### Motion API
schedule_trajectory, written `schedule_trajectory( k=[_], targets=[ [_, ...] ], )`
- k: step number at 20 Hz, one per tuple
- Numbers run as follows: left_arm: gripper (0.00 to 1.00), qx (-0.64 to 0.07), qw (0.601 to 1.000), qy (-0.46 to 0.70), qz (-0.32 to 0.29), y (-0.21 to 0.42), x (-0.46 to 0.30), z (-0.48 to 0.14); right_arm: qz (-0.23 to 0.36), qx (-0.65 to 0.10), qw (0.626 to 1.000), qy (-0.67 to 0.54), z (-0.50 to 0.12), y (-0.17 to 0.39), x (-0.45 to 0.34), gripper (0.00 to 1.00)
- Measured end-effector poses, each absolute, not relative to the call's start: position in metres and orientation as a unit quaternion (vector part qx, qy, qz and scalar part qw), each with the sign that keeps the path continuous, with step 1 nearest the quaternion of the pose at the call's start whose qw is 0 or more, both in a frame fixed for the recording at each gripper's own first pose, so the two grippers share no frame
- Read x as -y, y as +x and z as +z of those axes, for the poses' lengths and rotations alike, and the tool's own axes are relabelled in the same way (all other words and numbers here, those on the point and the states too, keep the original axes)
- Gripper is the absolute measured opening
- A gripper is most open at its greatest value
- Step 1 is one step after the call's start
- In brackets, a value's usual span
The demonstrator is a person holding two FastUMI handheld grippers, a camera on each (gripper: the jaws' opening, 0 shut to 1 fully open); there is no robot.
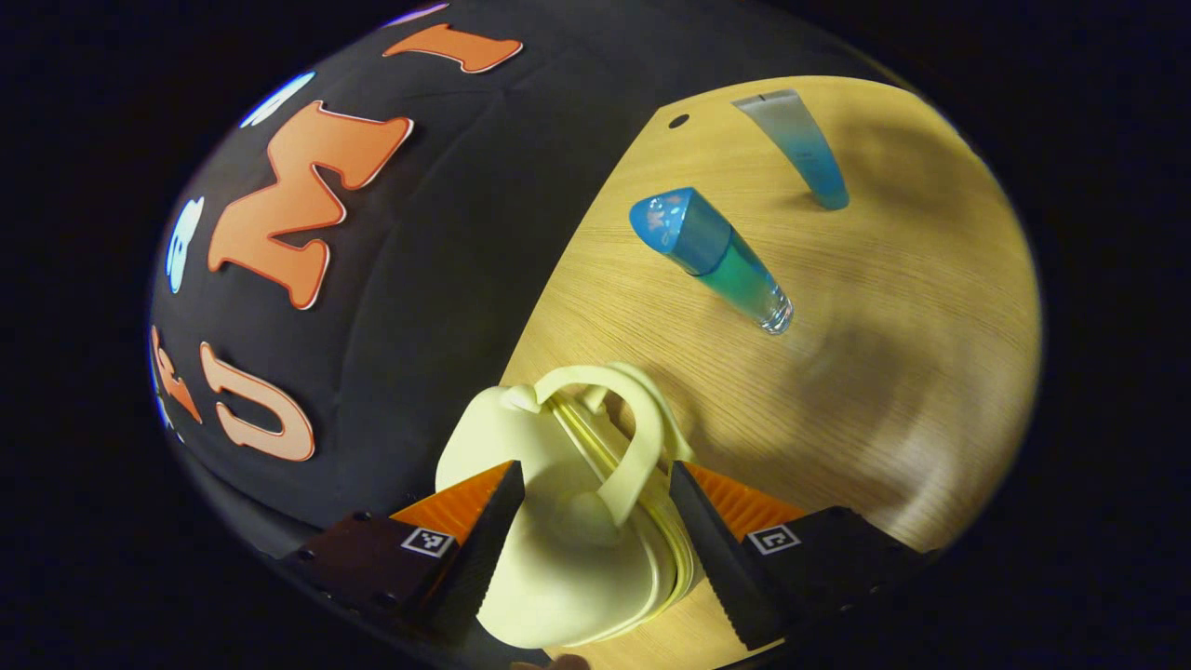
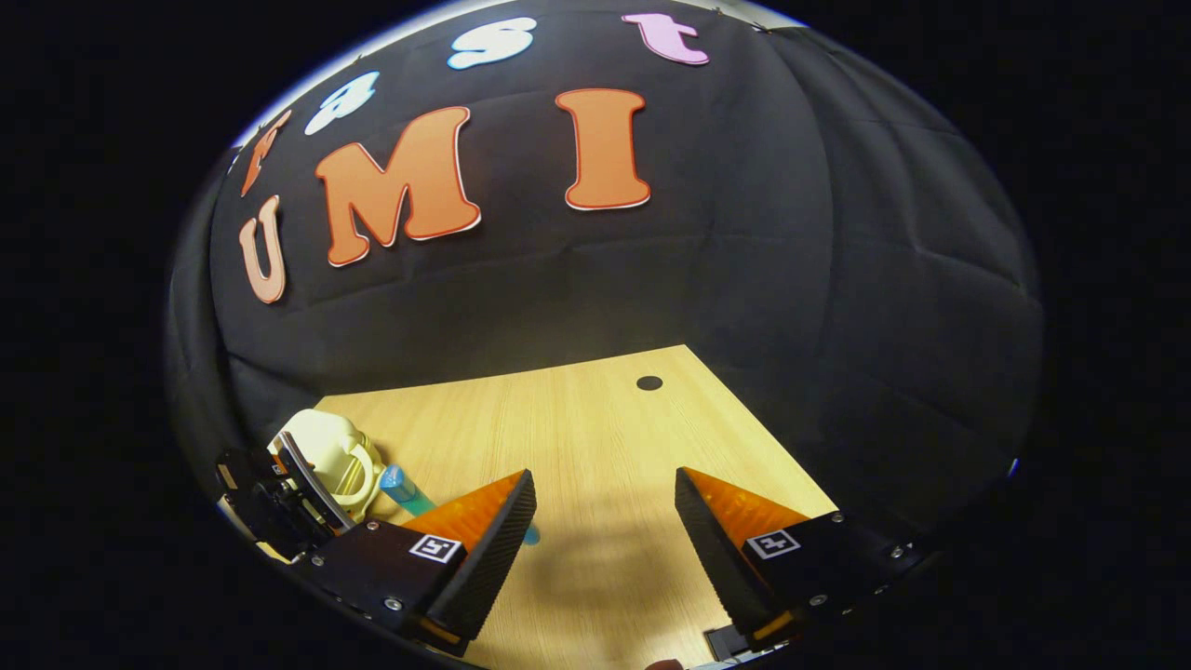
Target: First open the suitcase, pack the skin care products into it, and then close the suitcase.
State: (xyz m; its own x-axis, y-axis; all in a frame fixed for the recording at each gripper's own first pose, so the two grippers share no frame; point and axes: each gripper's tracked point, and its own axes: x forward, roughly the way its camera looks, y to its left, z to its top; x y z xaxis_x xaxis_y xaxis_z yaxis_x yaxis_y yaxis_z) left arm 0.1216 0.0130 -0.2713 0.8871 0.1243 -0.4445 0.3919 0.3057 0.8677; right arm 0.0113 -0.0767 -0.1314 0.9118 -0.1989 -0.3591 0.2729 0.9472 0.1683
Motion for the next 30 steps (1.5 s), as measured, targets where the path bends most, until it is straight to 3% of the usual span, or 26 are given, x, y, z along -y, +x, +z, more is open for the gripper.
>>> schedule_trajectory(
  k=[2, 3, 4, 5, 6, 8, 9, 13, 18, 25, 30],
  targets=[
    [0.97, -0.223, 0.77, 0.591, -0.089, 0.128, -0.009, -0.274, -0.127, -0.174, 0.97, 0.109, -0.134, 0.013, 0.081, 0.95],
    [0.78, -0.23, 0.767, 0.592, -0.093, 0.131, -0.009, -0.283, -0.127, -0.176, 0.97, 0.111, -0.135, 0.015, 0.081, 0.95],
    [0.69, -0.232, 0.762, 0.598, -0.091, 0.132, -0.009, -0.283, -0.127, -0.177, 0.969, 0.113, -0.135, 0.017, 0.081, 0.95],
    [0.71, -0.241, 0.759, 0.598, -0.093, 0.133, -0.008, -0.287, -0.127, -0.177, 0.969, 0.115, -0.135, 0.017, 0.082, 0.96],
    [0.6, -0.25, 0.752, 0.603, -0.091, 0.131, -0.01, -0.288, -0.126, -0.178, 0.969, 0.116, -0.135, 0.017, 0.082, 0.96],
    [0.2, -0.239, 0.745, 0.615, -0.1, 0.132, -0.002, -0.287, -0.124, -0.178, 0.969, 0.115, -0.134, 0.018, 0.08, 0.96],
    [0.1, -0.232, 0.749, 0.612, -0.105, 0.131, 0.006, -0.283, -0.121, -0.177, 0.97, 0.114, -0.133, 0.019, 0.08, 0.95],
    [0.08, -0.261, 0.764, 0.578, -0.118, 0.132, 0.001, -0.283, -0.114, -0.173, 0.973, 0.105, -0.13, 0.026, 0.076, 0.96],
    [0.07, -0.276, 0.827, 0.476, -0.113, 0.129, 0.006, -0.254, -0.101, -0.17, 0.975, 0.104, -0.126, 0.038, 0.057, 0.96],
    [0.07, -0.245, 0.919, 0.278, -0.132, 0.133, -0.009, -0.189, -0.085, -0.144, 0.98, 0.104, -0.108, 0.049, -0.007, 0.96],
    [0.05, -0.21, 0.947, 0.185, -0.155, 0.13, -0.049, -0.133, -0.105, -0.107, 0.98, 0.132, -0.079, 0.048, -0.063, 0.95]
  ],
)
